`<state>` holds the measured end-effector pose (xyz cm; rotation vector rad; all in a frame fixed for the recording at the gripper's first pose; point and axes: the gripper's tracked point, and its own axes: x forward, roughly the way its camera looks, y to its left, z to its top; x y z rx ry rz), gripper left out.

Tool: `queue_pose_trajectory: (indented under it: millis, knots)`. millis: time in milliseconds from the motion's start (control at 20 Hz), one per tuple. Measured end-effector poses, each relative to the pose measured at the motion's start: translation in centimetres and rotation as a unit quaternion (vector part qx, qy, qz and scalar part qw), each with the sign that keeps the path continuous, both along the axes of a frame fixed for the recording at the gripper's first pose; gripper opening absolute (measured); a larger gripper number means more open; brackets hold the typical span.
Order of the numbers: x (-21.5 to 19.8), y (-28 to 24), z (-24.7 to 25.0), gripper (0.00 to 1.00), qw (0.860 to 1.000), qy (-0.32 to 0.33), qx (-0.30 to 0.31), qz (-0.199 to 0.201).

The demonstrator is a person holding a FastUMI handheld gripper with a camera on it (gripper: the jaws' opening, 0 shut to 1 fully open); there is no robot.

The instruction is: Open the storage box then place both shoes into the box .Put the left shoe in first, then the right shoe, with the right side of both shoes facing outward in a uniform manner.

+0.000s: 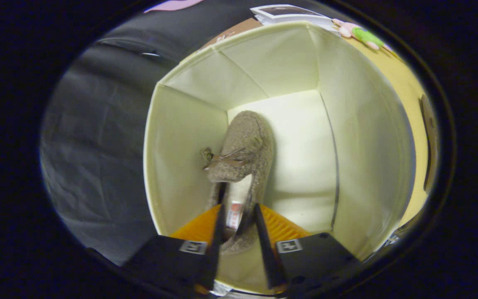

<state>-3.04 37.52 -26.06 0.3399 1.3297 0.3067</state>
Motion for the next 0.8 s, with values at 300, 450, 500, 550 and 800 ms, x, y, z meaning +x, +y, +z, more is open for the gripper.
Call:
queue_pose_trajectory:
  millis: [300,450,500,550,800]
  knots:
    - [-0.9,-0.5,5.3,1.00,0.997,-0.023,0.068,0.002]
    - [-1.8,-2.7,8.1,1.00,0.996,-0.040,0.083,0.014]
    - [-2.2,-3.9,8.8,1.00,0.995,-0.052,0.075,0.025]
    - [-2.7,-5.2,9.3,1.00,0.995,-0.062,0.062,0.038]
    - [-4.1,-13.6,11.0,1.00,0.992,-0.107,-0.011,0.068]
